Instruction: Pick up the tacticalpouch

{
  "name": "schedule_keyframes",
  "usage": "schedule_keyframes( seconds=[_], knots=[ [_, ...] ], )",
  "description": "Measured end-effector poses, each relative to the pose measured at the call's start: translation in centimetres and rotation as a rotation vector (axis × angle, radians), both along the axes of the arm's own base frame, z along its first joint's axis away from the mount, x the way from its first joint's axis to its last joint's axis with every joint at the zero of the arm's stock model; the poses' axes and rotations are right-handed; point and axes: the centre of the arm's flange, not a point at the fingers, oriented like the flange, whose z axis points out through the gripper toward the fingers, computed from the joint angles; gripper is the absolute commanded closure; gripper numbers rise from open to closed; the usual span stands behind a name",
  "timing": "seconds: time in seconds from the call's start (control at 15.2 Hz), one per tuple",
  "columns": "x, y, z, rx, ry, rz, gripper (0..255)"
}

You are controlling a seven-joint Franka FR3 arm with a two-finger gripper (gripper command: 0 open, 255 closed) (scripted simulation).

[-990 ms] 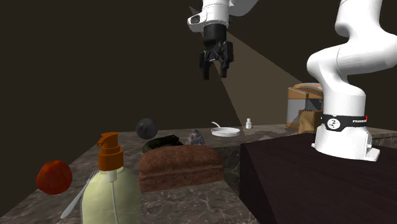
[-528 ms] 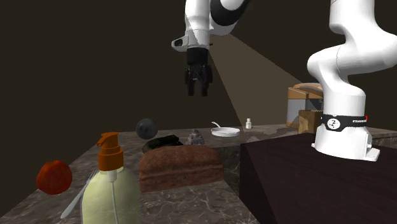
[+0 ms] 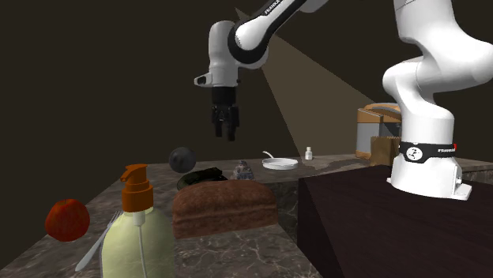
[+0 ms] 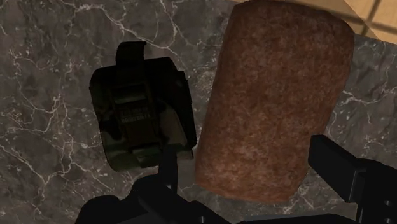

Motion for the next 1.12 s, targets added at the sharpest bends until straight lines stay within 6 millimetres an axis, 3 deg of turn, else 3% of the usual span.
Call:
schedule_keyframes(
  seconds=[0.66,1.12],
  knots=[
    [4.0,-9.4,-7.6,-0.037,0.023,-0.014,0],
    [4.2,-10.1,-11.5,-0.039,0.025,-0.015,0]
  ],
)
